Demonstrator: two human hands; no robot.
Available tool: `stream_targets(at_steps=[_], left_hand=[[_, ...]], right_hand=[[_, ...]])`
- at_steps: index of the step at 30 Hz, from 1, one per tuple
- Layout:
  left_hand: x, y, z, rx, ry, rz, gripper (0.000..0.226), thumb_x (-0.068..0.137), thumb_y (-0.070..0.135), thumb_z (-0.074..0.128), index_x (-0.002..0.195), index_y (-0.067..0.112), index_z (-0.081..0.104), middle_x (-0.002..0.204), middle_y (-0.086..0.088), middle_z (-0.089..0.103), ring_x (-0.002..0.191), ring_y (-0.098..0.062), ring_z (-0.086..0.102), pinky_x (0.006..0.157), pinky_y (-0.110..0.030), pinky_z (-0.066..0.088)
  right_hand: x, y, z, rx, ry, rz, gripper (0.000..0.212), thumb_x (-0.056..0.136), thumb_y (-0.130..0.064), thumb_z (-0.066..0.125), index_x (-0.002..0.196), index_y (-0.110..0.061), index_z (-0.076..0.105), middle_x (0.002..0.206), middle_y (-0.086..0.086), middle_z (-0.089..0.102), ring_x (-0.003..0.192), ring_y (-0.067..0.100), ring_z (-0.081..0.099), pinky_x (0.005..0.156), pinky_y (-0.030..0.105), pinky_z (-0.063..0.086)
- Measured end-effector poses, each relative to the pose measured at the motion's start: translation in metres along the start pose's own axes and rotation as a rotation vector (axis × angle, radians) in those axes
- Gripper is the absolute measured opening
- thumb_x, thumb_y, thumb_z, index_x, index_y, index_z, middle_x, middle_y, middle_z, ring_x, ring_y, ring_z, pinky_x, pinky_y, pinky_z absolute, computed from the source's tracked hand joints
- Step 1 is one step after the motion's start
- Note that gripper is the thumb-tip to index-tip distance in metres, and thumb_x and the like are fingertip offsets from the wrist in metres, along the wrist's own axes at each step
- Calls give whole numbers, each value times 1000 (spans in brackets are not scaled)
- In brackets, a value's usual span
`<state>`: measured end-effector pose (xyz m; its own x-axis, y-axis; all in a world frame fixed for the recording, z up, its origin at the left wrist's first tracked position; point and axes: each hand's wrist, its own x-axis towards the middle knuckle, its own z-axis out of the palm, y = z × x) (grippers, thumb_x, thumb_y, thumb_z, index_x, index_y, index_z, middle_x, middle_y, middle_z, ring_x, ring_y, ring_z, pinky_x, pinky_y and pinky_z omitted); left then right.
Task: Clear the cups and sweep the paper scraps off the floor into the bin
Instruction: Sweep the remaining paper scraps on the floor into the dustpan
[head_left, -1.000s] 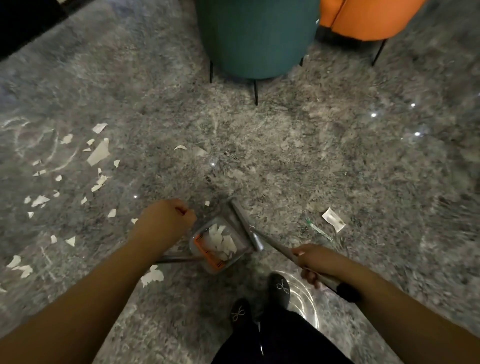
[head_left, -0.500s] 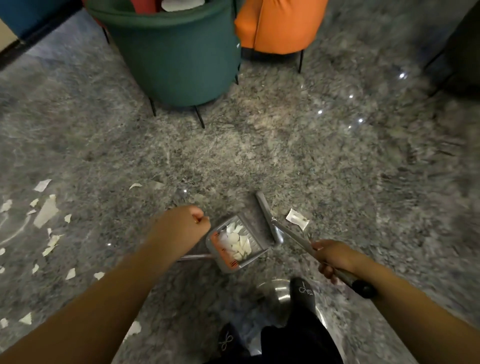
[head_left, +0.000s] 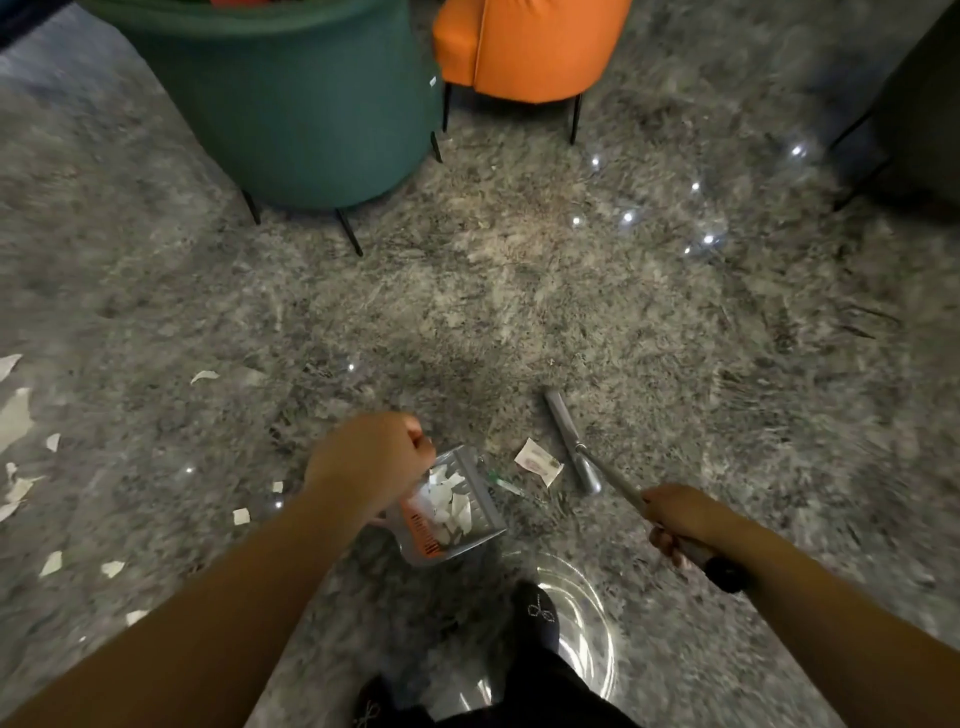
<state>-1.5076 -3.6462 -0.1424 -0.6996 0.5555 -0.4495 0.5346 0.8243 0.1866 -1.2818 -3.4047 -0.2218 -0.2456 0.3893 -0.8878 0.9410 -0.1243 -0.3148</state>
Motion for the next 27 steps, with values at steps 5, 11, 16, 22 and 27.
stream_targets(at_steps=[5, 11, 16, 22, 27], left_hand=[[12, 4, -1, -49, -9, -68, 28, 93, 41, 49, 71, 28, 58, 66, 8, 61, 63, -9, 60, 56, -24, 43], [7, 2, 3, 10, 6, -102, 27, 93, 47, 48, 75, 31, 60, 78, 5, 64, 71, -13, 59, 62, -27, 47], [-2, -4, 5, -57, -27, -106, 26, 90, 45, 51, 70, 31, 61, 69, 7, 62, 67, -14, 61, 66, -31, 54], [-18, -20, 7, -151, -12, -147, 25, 93, 43, 48, 81, 30, 65, 75, 6, 64, 68, -13, 59, 59, -27, 46], [-53, -75, 8, -353, 112, -327, 18, 94, 38, 55, 81, 30, 65, 78, 3, 65, 74, -18, 61, 71, -31, 53]], right_hand=[[31, -2, -15, -179, -19, -4, 17, 93, 4, 37, 80, 1, 47, 43, 11, 47, 34, 19, 45, 38, 23, 38], [32, -6, 15, -361, -122, -58, 27, 92, 0, 41, 68, -13, 43, 62, 4, 51, 50, 13, 48, 46, 21, 43], [25, -17, 51, -477, -248, -122, 20, 92, -1, 41, 75, -10, 48, 60, 6, 51, 46, 13, 50, 48, 25, 46], [5, -40, 85, -469, -386, -190, 16, 95, -3, 40, 88, -8, 53, 58, 7, 51, 47, 16, 49, 44, 23, 44], [-33, -67, 120, -422, -451, -204, 23, 95, -1, 38, 100, -9, 59, 54, 3, 47, 39, 10, 44, 38, 19, 40]])
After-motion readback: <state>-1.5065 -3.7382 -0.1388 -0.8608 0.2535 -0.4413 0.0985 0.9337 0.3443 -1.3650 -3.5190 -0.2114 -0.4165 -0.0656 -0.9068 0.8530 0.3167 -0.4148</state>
